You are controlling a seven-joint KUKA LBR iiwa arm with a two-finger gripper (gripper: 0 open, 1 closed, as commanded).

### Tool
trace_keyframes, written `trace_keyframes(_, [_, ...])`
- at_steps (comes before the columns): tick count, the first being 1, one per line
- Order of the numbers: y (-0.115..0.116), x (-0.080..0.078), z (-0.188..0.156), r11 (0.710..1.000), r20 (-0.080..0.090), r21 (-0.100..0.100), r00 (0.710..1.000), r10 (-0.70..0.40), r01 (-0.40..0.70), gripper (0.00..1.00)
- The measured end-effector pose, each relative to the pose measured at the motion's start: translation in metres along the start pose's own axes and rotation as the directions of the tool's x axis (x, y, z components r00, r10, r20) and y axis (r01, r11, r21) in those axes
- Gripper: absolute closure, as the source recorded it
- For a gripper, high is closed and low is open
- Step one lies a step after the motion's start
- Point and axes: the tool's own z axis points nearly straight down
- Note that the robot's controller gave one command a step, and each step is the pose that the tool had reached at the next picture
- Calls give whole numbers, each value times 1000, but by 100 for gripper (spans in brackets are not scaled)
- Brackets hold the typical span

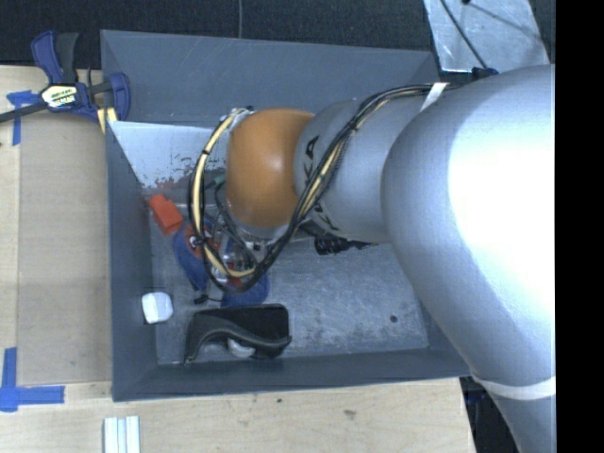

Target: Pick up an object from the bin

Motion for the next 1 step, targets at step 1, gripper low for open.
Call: trace_keyframes(1, [59, 43, -30, 948, 1, 0, 948, -319, 319, 0])
